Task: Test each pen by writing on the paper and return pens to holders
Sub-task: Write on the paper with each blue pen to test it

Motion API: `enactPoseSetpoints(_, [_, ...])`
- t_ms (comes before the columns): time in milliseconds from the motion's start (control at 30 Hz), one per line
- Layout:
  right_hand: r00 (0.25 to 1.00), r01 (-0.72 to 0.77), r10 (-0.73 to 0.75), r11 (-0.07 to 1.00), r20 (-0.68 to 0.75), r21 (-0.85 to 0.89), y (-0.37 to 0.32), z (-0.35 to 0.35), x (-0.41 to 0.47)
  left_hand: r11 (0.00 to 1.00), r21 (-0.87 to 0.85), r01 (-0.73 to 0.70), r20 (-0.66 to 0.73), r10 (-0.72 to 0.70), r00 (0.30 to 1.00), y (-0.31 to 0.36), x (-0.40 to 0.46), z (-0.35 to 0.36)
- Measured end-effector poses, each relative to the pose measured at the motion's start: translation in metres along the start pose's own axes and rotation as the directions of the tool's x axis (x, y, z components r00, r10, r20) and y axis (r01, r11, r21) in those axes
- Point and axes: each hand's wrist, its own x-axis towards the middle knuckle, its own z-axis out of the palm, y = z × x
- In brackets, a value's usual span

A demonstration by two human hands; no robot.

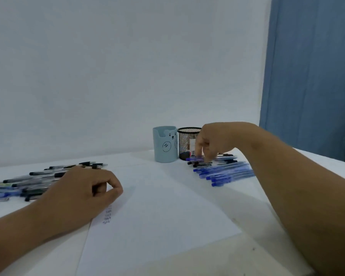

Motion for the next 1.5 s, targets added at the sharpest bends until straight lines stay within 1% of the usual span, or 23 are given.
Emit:
enactPoseSetpoints(67, [0.997,-0.033,0.040,0.996,0.070,-0.086,0.004,0.000,0.001,1.000,0.008,-0.005,0.001,0.005,1.000,-0.003,0.000,-0.001])
enactPoseSetpoints(167, [0.986,-0.077,0.099,0.984,0.132,-0.163,0.006,0.001,0.000,1.000,-0.001,0.001,-0.020,-0.001,1.000,-0.007,0.001,-0.001])
enactPoseSetpoints(267, [0.983,-0.086,0.116,0.975,0.139,-0.204,0.001,0.000,-0.003,1.000,-0.021,0.015,-0.035,-0.016,0.999,-0.010,0.001,0.000])
enactPoseSetpoints(333, [0.990,-0.058,0.082,0.978,0.111,-0.201,-0.009,-0.001,-0.005,1.000,-0.016,0.014,-0.027,-0.014,1.000,-0.013,0.001,-0.001])
enactPoseSetpoints(433, [0.999,0.031,-0.034,0.986,-0.015,-0.162,-0.033,0.006,-0.009,1.000,-0.009,0.012,0.003,-0.012,1.000,-0.016,0.004,-0.005])
enactPoseSetpoints(533, [0.963,0.198,-0.205,0.978,-0.174,-0.062,-0.068,0.025,-0.008,0.997,0.072,-0.014,0.031,0.011,0.999,-0.024,0.009,-0.017])
enactPoseSetpoints(633, [0.875,0.441,-0.412,0.895,-0.252,0.068,-0.104,0.053,-0.003,0.996,0.087,0.012,0.105,-0.021,0.994,-0.040,0.014,-0.037])
enactPoseSetpoints(733, [0.776,0.603,-0.554,0.791,-0.301,0.101,-0.132,0.080,0.002,0.995,0.051,0.088,0.182,-0.096,0.979,-0.060,0.011,-0.063])
enactPoseSetpoints(767, [0.745,0.639,-0.586,0.763,-0.318,0.092,-0.138,0.088,0.004,0.992,0.056,0.113,0.217,-0.122,0.969,-0.066,0.008,-0.069])
enactPoseSetpoints(833, [0.706,0.679,-0.621,0.731,-0.339,0.075,-0.148,0.099,0.006,0.982,0.062,0.176,0.280,-0.187,0.942,-0.077,0.003,-0.077])
enactPoseSetpoints(900, [0.680,0.704,-0.650,0.708,-0.340,0.056,-0.154,0.105,0.007,0.972,0.063,0.225,0.301,-0.233,0.925,-0.084,-0.001,-0.080])
enactPoseSetpoints(933, [0.670,0.713,-0.659,0.699,-0.341,0.049,-0.154,0.106,0.008,0.972,0.070,0.223,0.297,-0.234,0.926,-0.087,0.000,-0.079])
enactPoseSetpoints(1000, [0.664,0.719,-0.664,0.693,-0.345,0.051,-0.153,0.107,0.009,0.974,0.103,0.201,0.279,-0.222,0.934,-0.091,0.003,-0.077])
enactPoseSetpoints(1133, [0.681,0.706,-0.650,0.704,-0.336,0.070,-0.149,0.108,0.011,0.977,0.161,0.140,0.242,-0.176,0.954,-0.095,0.006,-0.072])
enactPoseSetpoints(1367, [0.711,0.679,-0.613,0.727,-0.345,0.106,-0.140,0.107,0.011,0.965,0.257,-0.056,0.218,-0.001,0.976,-0.095,0.006,-0.064])
enactPoseSetpoints(1500, [0.727,0.659,-0.587,0.743,-0.356,0.118,-0.135,0.106,0.013,0.951,0.292,-0.104,0.224,0.038,0.974,-0.093,0.008,-0.059])
